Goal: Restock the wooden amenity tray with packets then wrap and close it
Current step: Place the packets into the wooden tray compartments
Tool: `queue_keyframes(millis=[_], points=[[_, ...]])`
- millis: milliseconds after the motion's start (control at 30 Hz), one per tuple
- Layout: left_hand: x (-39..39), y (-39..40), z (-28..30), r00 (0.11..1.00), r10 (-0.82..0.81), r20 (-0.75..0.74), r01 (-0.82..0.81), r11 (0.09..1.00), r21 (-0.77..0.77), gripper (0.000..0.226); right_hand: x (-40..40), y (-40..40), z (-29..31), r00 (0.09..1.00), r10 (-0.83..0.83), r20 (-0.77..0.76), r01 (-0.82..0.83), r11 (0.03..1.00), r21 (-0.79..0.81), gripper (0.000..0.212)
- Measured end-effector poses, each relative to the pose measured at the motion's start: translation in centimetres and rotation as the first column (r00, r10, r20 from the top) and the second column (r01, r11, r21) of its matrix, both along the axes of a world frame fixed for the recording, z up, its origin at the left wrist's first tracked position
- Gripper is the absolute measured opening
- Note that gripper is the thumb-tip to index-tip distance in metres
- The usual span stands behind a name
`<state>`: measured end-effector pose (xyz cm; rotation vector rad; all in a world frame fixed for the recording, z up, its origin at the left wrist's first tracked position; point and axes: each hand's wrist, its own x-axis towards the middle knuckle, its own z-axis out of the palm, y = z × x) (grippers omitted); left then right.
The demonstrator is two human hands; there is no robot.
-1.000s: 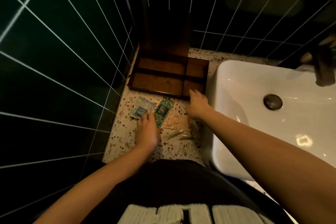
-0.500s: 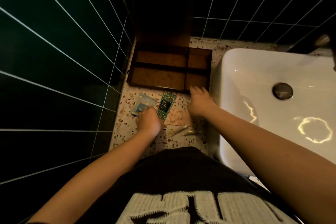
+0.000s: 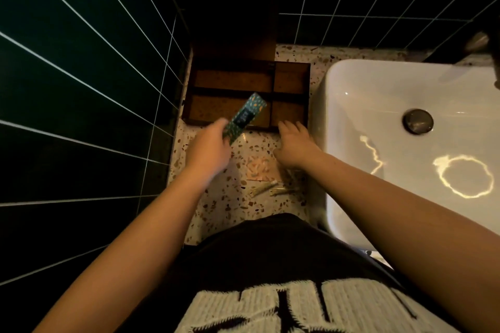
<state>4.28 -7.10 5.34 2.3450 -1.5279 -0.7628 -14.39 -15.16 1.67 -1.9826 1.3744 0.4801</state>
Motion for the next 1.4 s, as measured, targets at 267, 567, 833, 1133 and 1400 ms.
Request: queue_keyframes(millis=[267,567,833,1133,1400], points=[[1.3,-8.5,0.9,0.907,-0.151,0.392,0.093,0.983,0.161,0.047,-0.1,-0.1,0.0,1.000,-0.006,0.008,0.006,1.000,0.004,0.084],[1.7,-10.9,-3.6,0.856,-0.344,0.387,0.171,0.893,0.417,0.057,-0.1,0.0,0.1,1.000,-0.006,0.008,0.006,1.000,0.016,0.085],[3.1,-8.5,-5.0,0.910,-0.240,0.339,0.235,0.970,0.055,0.044,0.0,0.3,0.1,1.000,-0.014,-0.001,0.014,1.000,-0.012,0.085],[0.9,-5.7,-4.8,0.927,-0.276,0.253,0.198,0.935,0.295,0.050,0.0,0.4,0.1,1.000,-0.012,-0.009,0.012,1.000,-0.029,0.085],[1.3,-6.8,-5.0,0.933,-0.286,0.218,0.211,0.926,0.314,0.054,0.0,0.5,0.3,1.000,-0.014,-0.015,0.013,0.999,-0.036,0.085]])
